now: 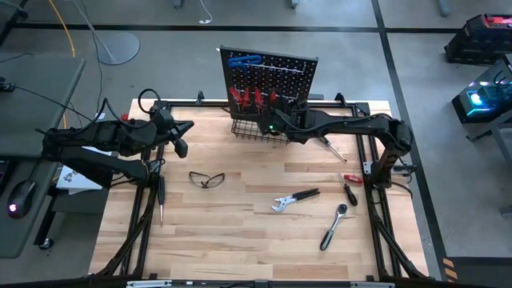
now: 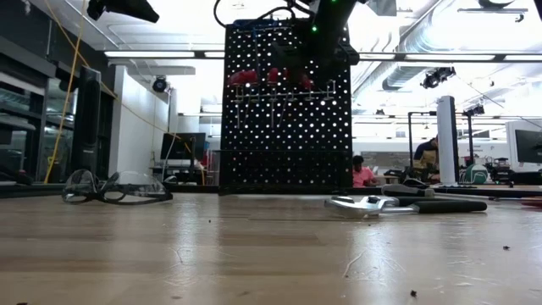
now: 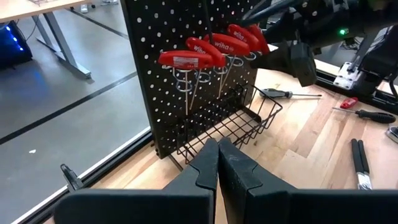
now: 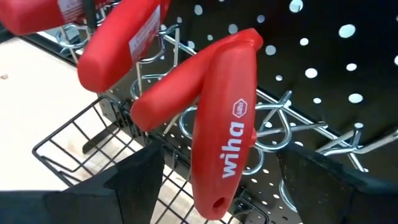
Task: Hang tools onto peg board
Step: Hang the left red allen wrench on the pegboard
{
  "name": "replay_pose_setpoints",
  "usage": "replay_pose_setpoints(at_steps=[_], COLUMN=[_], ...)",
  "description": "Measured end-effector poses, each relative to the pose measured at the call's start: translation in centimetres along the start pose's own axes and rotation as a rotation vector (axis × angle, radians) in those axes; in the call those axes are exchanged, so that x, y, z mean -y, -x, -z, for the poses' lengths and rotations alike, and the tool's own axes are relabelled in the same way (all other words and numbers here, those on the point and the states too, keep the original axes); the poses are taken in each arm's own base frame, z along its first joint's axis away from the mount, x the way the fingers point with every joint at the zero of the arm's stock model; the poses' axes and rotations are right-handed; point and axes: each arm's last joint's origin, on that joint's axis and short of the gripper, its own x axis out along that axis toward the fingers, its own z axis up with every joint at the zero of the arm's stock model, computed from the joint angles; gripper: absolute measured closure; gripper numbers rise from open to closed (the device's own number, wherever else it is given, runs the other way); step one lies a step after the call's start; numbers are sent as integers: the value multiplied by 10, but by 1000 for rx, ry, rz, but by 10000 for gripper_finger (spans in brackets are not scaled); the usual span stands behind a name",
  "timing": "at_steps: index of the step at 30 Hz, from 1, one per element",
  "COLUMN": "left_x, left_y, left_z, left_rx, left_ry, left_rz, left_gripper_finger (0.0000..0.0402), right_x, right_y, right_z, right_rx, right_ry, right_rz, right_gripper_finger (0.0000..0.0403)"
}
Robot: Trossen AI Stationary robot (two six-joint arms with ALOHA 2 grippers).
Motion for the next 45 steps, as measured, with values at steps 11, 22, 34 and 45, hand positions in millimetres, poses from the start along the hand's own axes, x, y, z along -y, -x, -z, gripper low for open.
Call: replay_pose_setpoints(at_steps=[11, 22, 34, 45], left_x=[0, 0, -1, 12], left_y=[0, 0, 0, -16], left_z=[0, 0, 3, 6], left_rx=[0, -1, -24, -66], left_ry=[1, -2, 1, -30], left_rz=[-1, -4, -17, -59], left_gripper_finger=[402, 402, 402, 402], right_x=[5, 0, -12, -23], right_y=[-2, 7, 32, 47], right_z=[0, 3, 2, 11], right_rx=[4, 21, 55, 52], right_ry=[-41, -1, 40, 64], right_rz=[46, 67, 26, -31], right_gripper_finger=[232, 342, 358, 367])
